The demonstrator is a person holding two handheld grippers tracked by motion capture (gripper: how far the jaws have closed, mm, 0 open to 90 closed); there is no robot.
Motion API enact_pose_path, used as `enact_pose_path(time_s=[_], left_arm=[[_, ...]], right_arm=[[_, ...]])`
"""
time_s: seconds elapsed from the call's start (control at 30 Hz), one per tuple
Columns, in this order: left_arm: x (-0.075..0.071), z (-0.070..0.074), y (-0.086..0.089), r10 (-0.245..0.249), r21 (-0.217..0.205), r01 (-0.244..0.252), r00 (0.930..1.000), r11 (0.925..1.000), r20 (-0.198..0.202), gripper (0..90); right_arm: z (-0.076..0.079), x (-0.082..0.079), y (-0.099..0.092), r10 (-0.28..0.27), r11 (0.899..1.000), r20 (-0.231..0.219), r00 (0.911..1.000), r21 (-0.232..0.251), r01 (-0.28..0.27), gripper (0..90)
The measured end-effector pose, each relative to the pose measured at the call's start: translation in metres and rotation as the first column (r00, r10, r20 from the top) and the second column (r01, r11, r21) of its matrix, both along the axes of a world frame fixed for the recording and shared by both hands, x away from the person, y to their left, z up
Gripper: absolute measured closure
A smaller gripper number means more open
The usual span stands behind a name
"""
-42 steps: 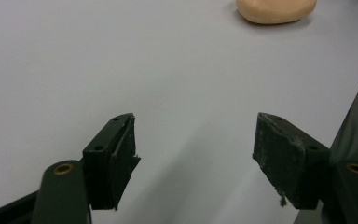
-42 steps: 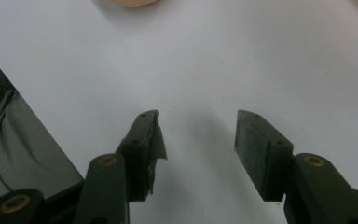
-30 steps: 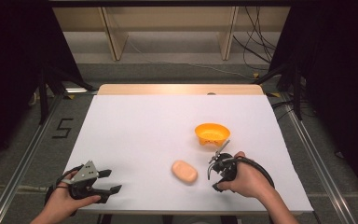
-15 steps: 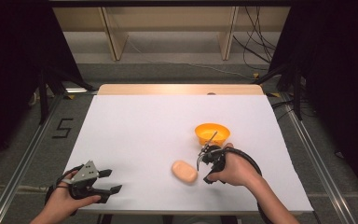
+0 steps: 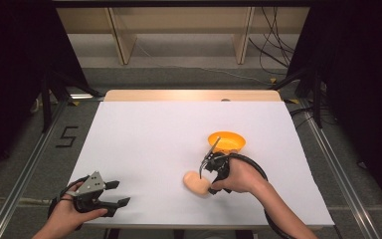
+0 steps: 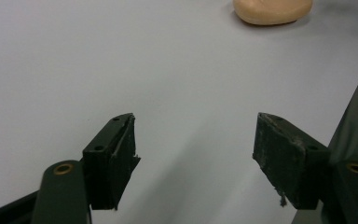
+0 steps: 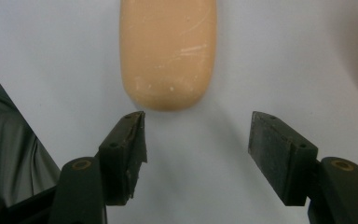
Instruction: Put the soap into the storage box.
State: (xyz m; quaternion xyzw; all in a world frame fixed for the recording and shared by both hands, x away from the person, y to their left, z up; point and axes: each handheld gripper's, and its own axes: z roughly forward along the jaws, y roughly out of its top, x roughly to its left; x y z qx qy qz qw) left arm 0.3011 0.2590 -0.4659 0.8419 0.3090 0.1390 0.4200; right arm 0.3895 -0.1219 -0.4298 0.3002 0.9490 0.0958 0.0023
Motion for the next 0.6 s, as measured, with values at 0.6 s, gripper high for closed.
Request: enact_pose_path(time_s=[0.6], left_arm=[[0.000,0.000,0.000,0.001,0.000,-0.001,1.0000,1.0000,-0.004,29.4]], right_arm=[[0.004,0.013,0.023,-0.007,1.000,-0.005,1.0000,0.013,0.007,36.4]])
